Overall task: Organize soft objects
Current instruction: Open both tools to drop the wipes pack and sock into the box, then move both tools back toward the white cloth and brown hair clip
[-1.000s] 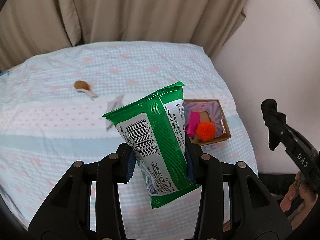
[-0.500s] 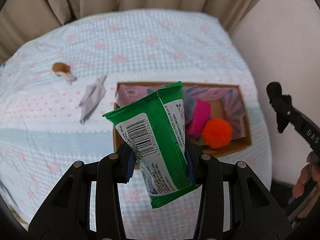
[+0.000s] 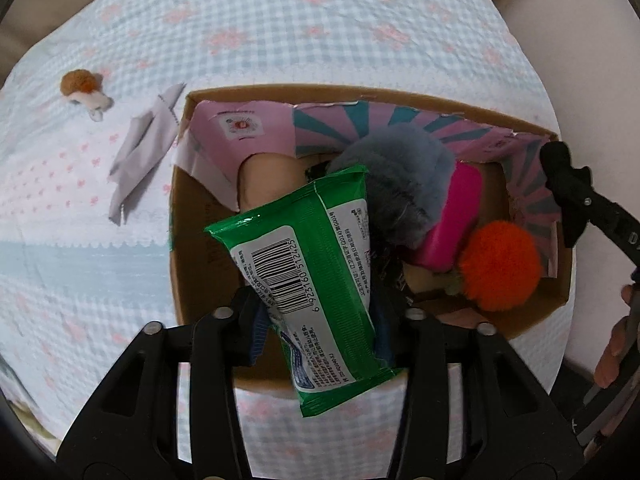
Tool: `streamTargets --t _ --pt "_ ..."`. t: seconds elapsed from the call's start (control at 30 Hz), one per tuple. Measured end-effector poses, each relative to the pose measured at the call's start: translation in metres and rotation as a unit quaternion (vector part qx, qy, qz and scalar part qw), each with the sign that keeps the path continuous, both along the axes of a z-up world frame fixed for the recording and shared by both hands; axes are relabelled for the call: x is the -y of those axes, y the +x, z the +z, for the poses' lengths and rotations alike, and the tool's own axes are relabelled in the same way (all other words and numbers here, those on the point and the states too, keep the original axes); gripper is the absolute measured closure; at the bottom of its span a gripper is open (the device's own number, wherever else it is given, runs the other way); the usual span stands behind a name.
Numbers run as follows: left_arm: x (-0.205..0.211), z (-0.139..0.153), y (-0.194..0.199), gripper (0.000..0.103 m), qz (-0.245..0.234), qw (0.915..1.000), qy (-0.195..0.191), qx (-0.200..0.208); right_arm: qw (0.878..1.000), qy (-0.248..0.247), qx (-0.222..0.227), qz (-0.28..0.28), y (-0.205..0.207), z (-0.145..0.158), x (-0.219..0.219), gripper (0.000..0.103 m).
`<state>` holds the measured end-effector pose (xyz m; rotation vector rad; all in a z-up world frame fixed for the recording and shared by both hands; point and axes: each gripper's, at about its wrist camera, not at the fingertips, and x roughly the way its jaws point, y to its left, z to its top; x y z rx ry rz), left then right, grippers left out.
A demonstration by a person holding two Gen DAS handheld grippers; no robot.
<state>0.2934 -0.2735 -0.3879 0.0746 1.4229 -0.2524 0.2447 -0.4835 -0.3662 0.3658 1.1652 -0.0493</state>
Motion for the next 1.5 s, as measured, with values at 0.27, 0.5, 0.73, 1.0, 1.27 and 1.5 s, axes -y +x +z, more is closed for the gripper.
streamTargets --t 0.27,0.5,0.73,1.0,1.27,1.5 --pt "-0.004 0.012 -0.006 0.0 -0.004 0.9997 0.014 0.019 1.0 0.009 0.008 0.018 0.003 0.0 -0.003 0.0" --pt "-0.007 0.037 -0.015 0.0 -0.006 0.9995 0.001 0.032 0.999 0.017 0.027 0.018 -0.014 0.016 -0.006 0.0" --pt "-0.017 0.077 -0.031 0.0 -0.005 0.9981 -0.022 0.058 0.998 -0.006 0.055 0.017 -0.032 0.054 -0.014 0.0" --pt "-0.045 0.137 -0.062 0.0 0.004 0.9934 -0.055 0.101 0.996 -0.036 0.084 0.022 -0.066 0.111 -0.035 0.0" --pt "-0.109 0.203 -0.101 0.0 0.024 0.9834 -0.094 0.153 0.991 -0.047 0.125 0.025 -0.107 0.171 -0.08 0.0" --pt "-0.194 0.246 -0.132 0.0 0.037 0.9754 -0.094 0.196 0.984 -0.077 0.159 0.015 -0.141 0.221 -0.148 0.0"
